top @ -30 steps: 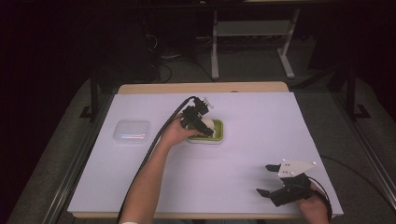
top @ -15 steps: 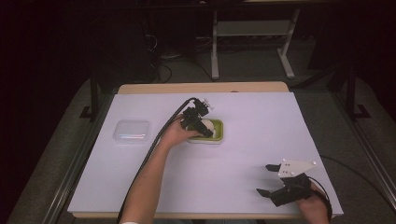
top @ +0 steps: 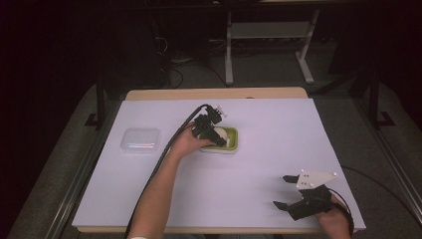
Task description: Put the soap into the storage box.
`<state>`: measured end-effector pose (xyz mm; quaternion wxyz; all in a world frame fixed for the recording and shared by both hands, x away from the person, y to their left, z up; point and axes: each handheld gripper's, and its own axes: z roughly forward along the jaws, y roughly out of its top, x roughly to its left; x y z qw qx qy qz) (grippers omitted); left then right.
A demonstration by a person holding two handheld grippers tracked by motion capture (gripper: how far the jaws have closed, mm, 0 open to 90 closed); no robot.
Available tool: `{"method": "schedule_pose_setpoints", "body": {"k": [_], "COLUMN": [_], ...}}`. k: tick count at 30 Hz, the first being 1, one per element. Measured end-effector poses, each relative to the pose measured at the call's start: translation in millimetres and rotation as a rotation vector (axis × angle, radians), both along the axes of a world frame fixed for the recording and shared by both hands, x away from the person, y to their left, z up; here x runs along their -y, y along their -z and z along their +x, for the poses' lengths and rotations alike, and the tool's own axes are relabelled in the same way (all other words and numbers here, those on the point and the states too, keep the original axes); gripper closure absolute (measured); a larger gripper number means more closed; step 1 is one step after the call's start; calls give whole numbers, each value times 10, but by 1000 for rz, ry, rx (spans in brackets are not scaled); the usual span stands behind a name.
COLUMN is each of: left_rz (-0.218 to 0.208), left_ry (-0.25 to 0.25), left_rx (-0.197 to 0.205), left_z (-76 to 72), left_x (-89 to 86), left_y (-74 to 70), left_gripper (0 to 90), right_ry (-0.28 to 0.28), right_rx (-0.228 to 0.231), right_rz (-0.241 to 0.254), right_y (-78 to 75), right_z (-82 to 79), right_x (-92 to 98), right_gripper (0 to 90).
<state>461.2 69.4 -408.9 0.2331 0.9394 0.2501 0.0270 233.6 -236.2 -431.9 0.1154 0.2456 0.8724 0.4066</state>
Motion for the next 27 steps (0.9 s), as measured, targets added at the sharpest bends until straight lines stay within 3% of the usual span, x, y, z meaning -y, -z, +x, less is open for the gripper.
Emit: {"method": "schedule_pose_setpoints", "body": {"k": [10, 16, 19, 27], "left_rz": [2, 22, 25, -19], "left_ry": [-12, 11, 14, 15], "left_rx": [-11, 37, 41, 48], "left_z": [1, -50, -59, -104], "left_x": [-23, -14, -15, -87], "left_y": [12, -12, -21, -131], "left_gripper": [244, 244, 243, 233], "right_ry": [1, -5, -5, -4], "right_rx": [0, -2, 1, 1], "right_rz": [-2, -5, -5, -8], "right_y": [-6, -4, -7, -1], "right_z": [3, 11, 10, 20], "right_x": [-14, -24, -29, -36], "right_gripper": [134, 134, 134, 134]}}
